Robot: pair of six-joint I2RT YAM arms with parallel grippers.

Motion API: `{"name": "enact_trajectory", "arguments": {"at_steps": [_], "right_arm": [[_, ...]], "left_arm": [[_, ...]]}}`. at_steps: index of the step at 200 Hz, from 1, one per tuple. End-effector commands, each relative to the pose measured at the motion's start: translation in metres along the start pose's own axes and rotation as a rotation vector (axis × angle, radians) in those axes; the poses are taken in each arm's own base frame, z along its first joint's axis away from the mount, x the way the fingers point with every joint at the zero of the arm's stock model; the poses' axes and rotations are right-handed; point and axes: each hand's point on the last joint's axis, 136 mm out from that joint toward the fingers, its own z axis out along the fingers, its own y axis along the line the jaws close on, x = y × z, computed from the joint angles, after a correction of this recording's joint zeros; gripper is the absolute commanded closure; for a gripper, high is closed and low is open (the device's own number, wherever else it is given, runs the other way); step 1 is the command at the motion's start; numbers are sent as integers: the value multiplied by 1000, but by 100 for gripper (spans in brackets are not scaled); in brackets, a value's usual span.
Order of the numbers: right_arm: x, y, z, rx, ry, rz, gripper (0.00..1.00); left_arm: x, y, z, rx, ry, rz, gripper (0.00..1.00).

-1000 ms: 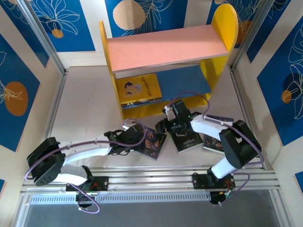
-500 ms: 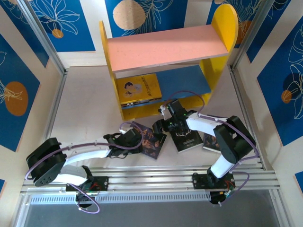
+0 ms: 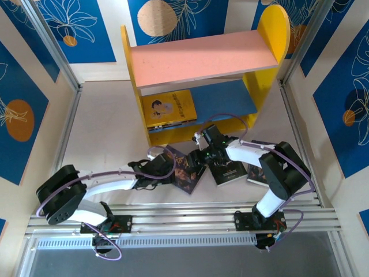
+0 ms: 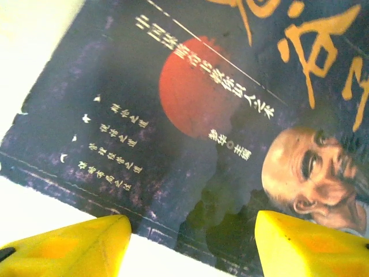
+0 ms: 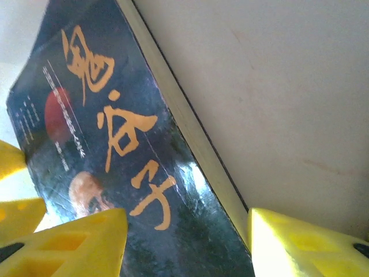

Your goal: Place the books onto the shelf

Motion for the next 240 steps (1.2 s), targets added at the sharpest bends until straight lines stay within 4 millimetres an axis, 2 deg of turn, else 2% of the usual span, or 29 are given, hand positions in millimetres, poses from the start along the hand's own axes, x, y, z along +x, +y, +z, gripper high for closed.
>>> {"name": "enact_trajectory", "arguments": {"at_steps": [1, 33, 63, 93, 113, 131, 178, 240], "right_arm": [[22, 5, -8, -18, 40, 24, 43], [38, 6, -14, -23, 54, 47, 43], [44, 19, -17, -74, 61, 46, 43], [37, 28, -18, -101, 47, 42, 43], [30, 19, -19, -55, 28, 63, 42], [24, 10, -21, -19, 19, 94, 42], [6, 3, -18, 22, -13, 91, 41], [-3, -3, 7, 112, -5, 40, 37]], "left_arm": [[2, 1, 13, 7, 29, 18, 37], [-10, 5, 16, -4, 15, 29, 37], [-31, 3, 24, 9, -22, 40, 37], [-54, -2, 33, 41, -50, 29, 37], [-63, -4, 28, 43, -54, 41, 38], [-64, -4, 18, 42, -54, 50, 38], [-58, 6, -3, 32, -56, 34, 36], [-37, 11, 3, 65, 8, -35, 36]]}}
